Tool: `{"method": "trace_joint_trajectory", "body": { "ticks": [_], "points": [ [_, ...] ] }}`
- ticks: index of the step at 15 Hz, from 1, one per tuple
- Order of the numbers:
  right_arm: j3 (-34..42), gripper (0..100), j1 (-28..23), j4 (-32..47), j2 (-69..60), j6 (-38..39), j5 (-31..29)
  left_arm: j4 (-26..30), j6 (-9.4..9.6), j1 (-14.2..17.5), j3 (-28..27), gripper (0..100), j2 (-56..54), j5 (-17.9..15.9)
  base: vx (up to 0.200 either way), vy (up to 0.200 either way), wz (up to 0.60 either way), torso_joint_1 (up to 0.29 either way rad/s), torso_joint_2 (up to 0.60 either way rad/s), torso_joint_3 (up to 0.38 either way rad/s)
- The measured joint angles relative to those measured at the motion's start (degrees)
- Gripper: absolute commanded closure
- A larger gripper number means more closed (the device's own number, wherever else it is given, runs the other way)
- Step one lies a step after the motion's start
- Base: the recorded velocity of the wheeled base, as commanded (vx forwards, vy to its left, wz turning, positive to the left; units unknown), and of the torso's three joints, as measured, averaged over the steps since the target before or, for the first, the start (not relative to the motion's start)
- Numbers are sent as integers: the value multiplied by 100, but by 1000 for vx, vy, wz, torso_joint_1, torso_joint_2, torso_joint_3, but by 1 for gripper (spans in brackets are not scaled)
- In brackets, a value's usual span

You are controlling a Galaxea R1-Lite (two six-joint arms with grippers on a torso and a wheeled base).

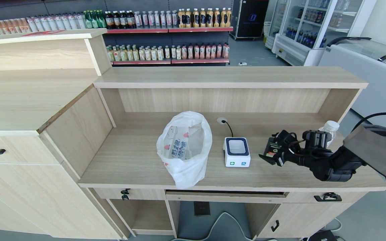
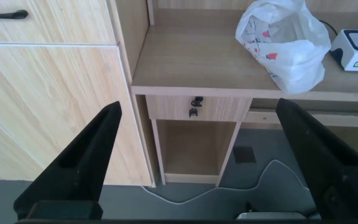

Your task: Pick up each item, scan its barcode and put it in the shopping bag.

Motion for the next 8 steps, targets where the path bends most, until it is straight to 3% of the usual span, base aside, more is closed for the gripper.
{"method": "trace_joint_trajectory", "body": {
  "ticks": [1, 2, 8],
  "points": [
    [-34, 0, 27, 63, 44, 0, 6, 0, -2, 0, 0, 0, 0, 0, 0, 0, 0, 0, 0, 0],
    [-52, 100, 38, 82, 74, 0, 15, 0, 0, 0, 0, 0, 0, 0, 0, 0, 0, 0, 0, 0],
    [-271, 100, 127, 74, -22, 38, 77, 0, 0, 0, 0, 0, 0, 0, 0, 0, 0, 0, 0, 0]
  ]
}}
